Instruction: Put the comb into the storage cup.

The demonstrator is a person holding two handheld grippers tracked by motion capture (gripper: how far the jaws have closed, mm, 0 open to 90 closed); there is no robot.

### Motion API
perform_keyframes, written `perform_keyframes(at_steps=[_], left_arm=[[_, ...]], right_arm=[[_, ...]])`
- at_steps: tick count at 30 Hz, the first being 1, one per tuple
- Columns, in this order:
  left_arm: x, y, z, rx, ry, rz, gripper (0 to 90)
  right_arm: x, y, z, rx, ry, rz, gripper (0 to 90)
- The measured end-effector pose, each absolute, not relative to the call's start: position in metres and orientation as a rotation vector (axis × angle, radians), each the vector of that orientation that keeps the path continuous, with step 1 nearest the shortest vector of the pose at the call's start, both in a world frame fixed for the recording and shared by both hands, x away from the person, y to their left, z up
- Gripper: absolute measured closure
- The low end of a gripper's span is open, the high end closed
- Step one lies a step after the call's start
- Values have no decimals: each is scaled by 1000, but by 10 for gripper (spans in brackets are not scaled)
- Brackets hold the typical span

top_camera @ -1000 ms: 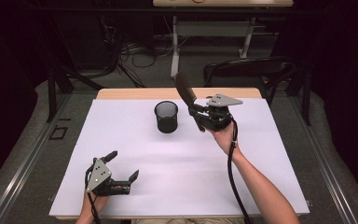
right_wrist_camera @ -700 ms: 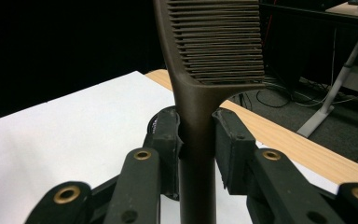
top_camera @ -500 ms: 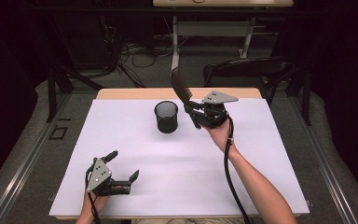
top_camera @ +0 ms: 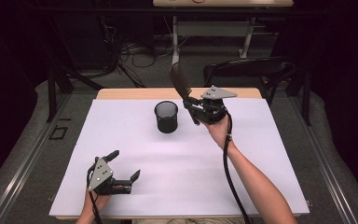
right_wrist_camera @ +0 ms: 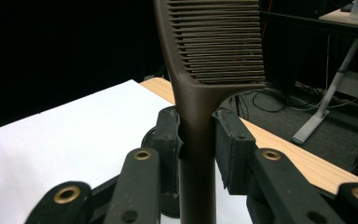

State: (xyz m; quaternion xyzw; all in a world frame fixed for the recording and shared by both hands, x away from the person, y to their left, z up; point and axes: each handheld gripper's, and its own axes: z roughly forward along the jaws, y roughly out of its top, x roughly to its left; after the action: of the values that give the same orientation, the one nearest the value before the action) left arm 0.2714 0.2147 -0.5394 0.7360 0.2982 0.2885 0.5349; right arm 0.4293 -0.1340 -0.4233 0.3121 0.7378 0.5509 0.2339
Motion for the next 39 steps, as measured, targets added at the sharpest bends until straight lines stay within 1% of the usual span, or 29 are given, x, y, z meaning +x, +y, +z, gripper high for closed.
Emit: perform_keyframes(at_steps=[39], left_arm=[[271,215,-539,1751,710,691,1]], right_arm=[[457,-112,-419,877,1966,1573,722]])
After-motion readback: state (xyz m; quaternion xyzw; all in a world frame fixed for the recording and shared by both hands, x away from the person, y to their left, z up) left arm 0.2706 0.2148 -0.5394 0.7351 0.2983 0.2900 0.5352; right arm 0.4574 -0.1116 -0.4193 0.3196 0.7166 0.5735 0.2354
